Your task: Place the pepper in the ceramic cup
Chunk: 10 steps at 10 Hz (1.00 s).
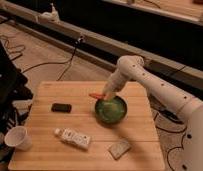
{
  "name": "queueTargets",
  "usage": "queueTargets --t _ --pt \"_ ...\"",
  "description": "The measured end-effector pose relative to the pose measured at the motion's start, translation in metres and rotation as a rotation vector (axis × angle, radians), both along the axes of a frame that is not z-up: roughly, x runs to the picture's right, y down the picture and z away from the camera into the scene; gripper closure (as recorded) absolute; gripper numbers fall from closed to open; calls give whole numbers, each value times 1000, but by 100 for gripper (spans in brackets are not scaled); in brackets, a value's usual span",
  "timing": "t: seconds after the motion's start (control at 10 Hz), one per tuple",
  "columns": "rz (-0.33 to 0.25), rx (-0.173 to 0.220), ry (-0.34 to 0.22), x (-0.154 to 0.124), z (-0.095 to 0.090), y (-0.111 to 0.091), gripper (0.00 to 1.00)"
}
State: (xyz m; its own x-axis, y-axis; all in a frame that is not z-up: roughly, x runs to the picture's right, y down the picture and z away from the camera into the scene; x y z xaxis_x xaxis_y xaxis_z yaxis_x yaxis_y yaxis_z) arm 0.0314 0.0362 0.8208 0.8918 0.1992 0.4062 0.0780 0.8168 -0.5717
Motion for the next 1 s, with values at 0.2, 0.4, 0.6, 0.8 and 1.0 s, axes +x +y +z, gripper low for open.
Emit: queueTargets --t 0.2,0.4,0.6,0.8,1.0 --pt "-15 -12 -86 -33 -5 -1 100" --pt "-23 -42 -190 -74 -9 3 100" --pt "-48 -78 -288 -114 -14 7 100" --pt "-95 -95 -408 -170 -21 9 100" --pt "-138 -113 -484 -205 -30 16 100"
